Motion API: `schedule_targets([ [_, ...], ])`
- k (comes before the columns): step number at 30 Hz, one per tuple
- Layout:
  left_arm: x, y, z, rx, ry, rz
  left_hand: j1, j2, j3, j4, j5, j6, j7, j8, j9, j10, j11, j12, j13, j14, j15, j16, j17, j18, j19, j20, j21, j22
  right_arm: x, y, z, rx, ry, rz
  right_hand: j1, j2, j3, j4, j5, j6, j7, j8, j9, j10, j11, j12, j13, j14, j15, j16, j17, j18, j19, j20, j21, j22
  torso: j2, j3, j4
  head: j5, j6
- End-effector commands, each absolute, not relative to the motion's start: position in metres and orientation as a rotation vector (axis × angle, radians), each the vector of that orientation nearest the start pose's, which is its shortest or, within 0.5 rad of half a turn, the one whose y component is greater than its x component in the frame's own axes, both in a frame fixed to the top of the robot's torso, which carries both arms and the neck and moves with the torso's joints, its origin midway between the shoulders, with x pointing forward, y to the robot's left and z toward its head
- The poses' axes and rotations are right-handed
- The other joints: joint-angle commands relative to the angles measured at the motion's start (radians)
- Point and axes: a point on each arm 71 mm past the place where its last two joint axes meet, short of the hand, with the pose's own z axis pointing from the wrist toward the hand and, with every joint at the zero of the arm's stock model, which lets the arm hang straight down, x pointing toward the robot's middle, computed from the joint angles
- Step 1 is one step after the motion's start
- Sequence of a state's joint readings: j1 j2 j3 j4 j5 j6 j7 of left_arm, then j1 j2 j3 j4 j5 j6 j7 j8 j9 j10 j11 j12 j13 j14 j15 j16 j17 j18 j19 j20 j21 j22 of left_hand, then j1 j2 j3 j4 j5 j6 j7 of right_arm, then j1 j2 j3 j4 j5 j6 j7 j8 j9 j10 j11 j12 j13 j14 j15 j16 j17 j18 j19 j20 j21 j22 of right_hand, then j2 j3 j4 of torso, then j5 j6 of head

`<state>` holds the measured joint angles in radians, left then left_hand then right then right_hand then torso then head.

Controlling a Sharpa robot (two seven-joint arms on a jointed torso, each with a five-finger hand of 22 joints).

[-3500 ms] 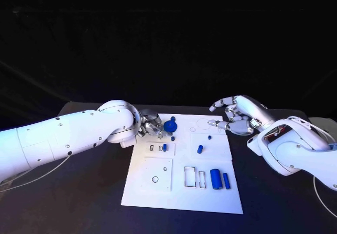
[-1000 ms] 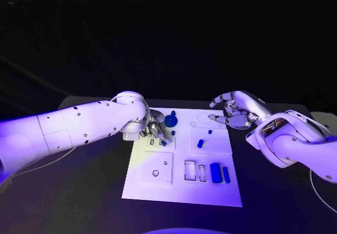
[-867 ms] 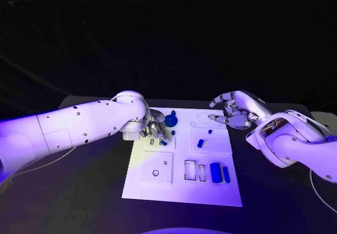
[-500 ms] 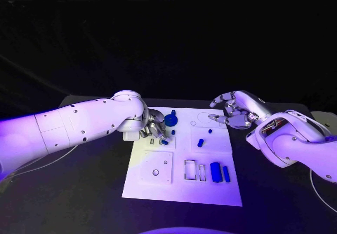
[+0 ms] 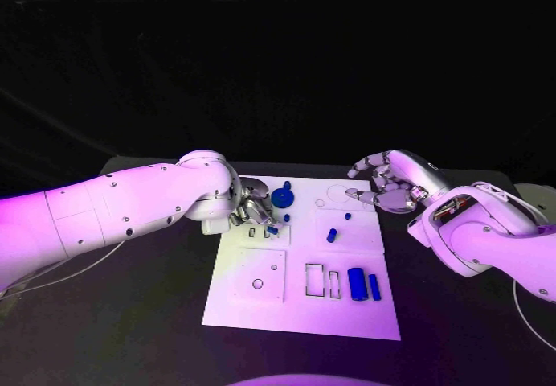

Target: Assemble the parts on the task board

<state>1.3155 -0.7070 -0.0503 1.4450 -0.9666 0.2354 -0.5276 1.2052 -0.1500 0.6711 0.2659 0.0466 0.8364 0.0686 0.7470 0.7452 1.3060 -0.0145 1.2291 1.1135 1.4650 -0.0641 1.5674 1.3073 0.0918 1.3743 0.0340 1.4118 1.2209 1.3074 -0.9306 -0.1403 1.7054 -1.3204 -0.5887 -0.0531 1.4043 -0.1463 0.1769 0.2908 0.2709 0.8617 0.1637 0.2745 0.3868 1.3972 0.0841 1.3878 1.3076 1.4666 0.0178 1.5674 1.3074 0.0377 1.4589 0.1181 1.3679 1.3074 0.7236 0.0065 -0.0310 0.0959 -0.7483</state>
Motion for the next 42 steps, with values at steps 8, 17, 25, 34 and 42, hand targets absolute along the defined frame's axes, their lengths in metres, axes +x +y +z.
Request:
schedule_targets([
  [8, 0.501, 0.172, -0.182, -0.088, 2.236, -0.452, -0.026, -0.022, 0.222, -0.202, 0.005, 0.021, -0.017, 0.011, 0.023, 0.026, -0.006, 0.021, 0.021, 0.106, -0.013, 0.003, 0.263, -0.019, 0.014, -0.002, 0.010, 0.013, 0.454, -0.195, -0.144, -0.050, 1.447, 0.805, -0.012, 0.001, 0.006, -0.001, 0.002, 0.001, -0.001, 0.006, -0.001, -0.004, -0.004, -0.006, 0.080, 0.104, -0.010, 0.003, 0.263, 0.012, 0.002, -0.006, -0.003, 0.135, 0.000, 0.0014, -0.0005, 0.007, -0.005],
  [17, 0.496, 0.174, -0.188, -0.060, 2.246, -0.429, -0.040, -0.031, 0.245, -0.212, 0.012, 0.032, -0.020, 0.015, 0.026, 0.036, -0.009, 0.028, 0.028, 0.106, -0.015, 0.003, 0.263, -0.020, 0.018, -0.004, 0.013, 0.020, 0.453, -0.195, -0.144, -0.048, 1.449, 0.805, -0.014, 0.000, 0.006, 0.000, 0.001, 0.001, -0.001, 0.006, -0.001, -0.005, -0.004, -0.007, 0.079, 0.104, -0.010, 0.003, 0.263, 0.012, 0.002, -0.006, -0.004, 0.134, -0.001, 0.0006, -0.0005, 0.012, -0.009],
  [25, 0.494, 0.173, -0.193, -0.034, 2.258, -0.412, -0.045, -0.032, 0.250, -0.213, 0.012, 0.034, -0.021, 0.017, 0.027, 0.036, -0.009, 0.025, 0.024, 0.106, -0.015, 0.003, 0.263, -0.021, 0.020, -0.004, 0.015, 0.022, 0.453, -0.195, -0.144, -0.047, 1.445, 0.805, -0.014, 0.000, 0.006, 0.000, 0.001, 0.001, -0.001, 0.006, -0.001, -0.005, -0.004, -0.007, 0.079, 0.104, -0.010, 0.003, 0.263, 0.012, 0.002, -0.006, -0.004, 0.134, 0.000, -0.0001, -0.0016, 0.017, -0.011],
  [34, 0.492, 0.173, -0.198, 0.004, 2.272, -0.382, -0.054, -0.033, 0.257, -0.215, 0.014, 0.039, -0.023, 0.020, 0.029, 0.037, -0.011, 0.022, 0.019, 0.106, -0.017, 0.003, 0.263, -0.020, 0.020, -0.004, 0.014, 0.021, 0.453, -0.195, -0.143, -0.047, 1.443, 0.806, -0.016, 0.000, 0.006, 0.000, -0.001, 0.001, -0.001, 0.007, -0.002, -0.007, -0.004, -0.010, 0.077, 0.104, -0.010, 0.003, 0.263, 0.013, -0.001, -0.006, -0.009, 0.132, 0.000, -0.0007, -0.0013, 0.018, -0.009],
  [42, 0.493, 0.173, -0.198, 0.025, 2.264, -0.364, -0.067, -0.034, 0.264, -0.217, 0.016, 0.046, -0.026, 0.027, 0.035, 0.035, -0.014, 0.012, 0.002, 0.106, -0.019, 0.003, 0.263, -0.021, 0.022, -0.006, 0.015, 0.024, 0.453, -0.194, -0.143, -0.047, 1.441, 0.807, -0.018, 0.000, 0.006, -0.001, -0.002, 0.001, -0.001, 0.007, -0.002, -0.008, -0.004, -0.010, 0.076, 0.104, -0.010, 0.003, 0.263, 0.013, -0.001, -0.006, -0.011, 0.131, 0.001, -0.0014, -0.0018, 0.019, -0.010],
])
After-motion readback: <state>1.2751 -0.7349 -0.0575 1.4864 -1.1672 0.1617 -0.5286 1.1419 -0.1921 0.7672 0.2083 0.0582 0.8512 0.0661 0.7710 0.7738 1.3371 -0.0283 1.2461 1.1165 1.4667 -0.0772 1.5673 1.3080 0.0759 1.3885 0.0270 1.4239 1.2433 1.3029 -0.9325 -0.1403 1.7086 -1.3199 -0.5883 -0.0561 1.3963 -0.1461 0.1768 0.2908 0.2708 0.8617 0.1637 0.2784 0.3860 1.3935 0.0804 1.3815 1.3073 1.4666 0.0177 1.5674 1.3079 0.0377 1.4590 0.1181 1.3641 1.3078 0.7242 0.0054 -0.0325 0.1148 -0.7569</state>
